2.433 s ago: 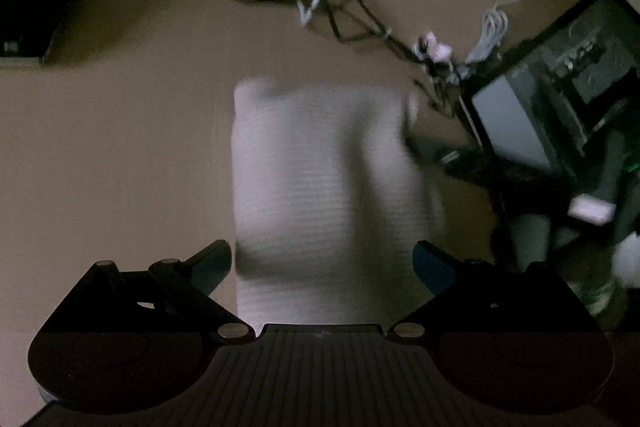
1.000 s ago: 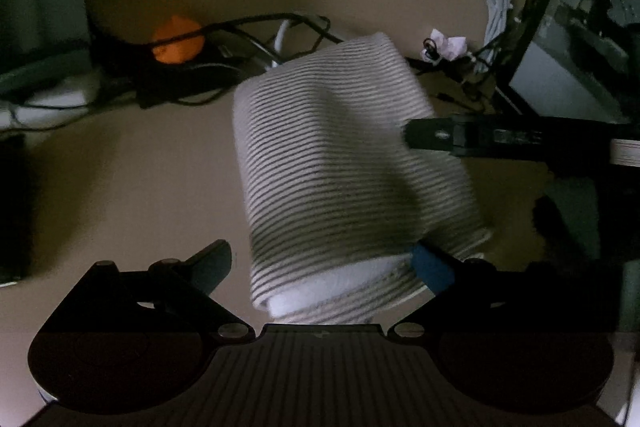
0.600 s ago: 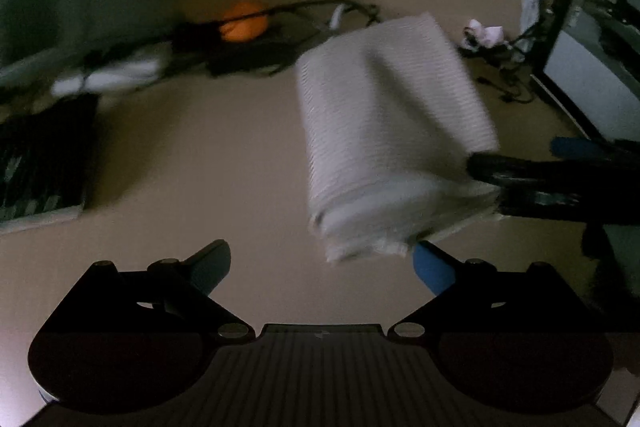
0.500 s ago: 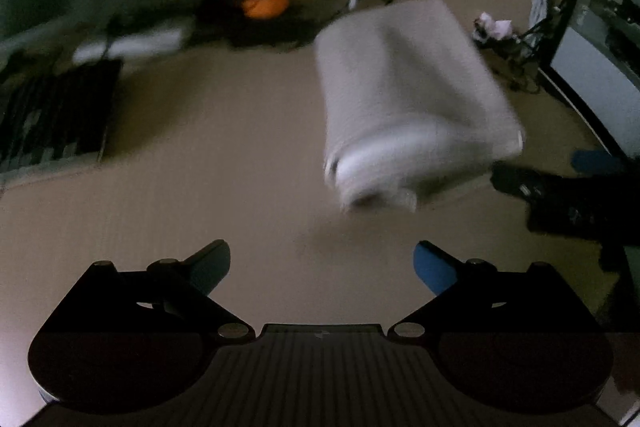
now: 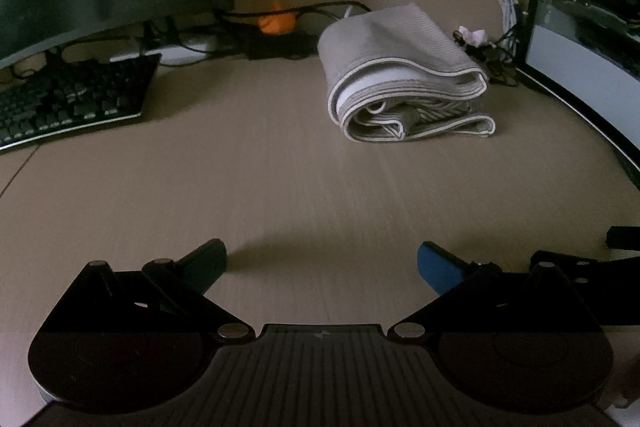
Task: Fold clothes
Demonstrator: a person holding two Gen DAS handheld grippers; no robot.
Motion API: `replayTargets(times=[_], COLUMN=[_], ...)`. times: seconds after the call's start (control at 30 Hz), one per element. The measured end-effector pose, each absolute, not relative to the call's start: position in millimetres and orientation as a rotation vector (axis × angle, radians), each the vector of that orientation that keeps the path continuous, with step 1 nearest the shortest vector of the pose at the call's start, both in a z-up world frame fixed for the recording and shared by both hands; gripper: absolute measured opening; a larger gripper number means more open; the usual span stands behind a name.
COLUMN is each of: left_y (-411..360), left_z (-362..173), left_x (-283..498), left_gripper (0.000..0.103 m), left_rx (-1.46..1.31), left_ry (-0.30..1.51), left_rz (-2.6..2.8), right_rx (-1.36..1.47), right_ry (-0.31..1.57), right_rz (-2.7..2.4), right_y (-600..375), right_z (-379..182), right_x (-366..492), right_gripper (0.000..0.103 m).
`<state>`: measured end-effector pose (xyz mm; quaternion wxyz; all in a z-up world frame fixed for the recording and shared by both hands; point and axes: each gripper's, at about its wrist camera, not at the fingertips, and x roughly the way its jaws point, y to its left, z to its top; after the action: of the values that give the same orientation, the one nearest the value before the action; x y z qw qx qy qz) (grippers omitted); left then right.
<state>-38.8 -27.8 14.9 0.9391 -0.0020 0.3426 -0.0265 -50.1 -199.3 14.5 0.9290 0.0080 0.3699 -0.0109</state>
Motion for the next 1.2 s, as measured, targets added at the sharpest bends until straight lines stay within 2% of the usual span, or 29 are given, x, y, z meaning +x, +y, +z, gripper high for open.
replayTargets(times=[0.3,1.2], left_y=[-30.5,-29.2], left_z=[10.9,10.5], left_x=[-42.3,-44.4], left_gripper=[0.103,0.103], left_rx=[0.023,0.017], left_ry=[0.676,0.669], left_rz=[-0.018,0.014], right_rx=[0.021,0.023], right_ry=[0.684,0.661], right_rz=[-0.043,-0.028], right_y=[-204.4,-204.5], right_z=[9.5,9.4], right_x=[-51.2,-59.1], right_gripper=[0.103,0.103])
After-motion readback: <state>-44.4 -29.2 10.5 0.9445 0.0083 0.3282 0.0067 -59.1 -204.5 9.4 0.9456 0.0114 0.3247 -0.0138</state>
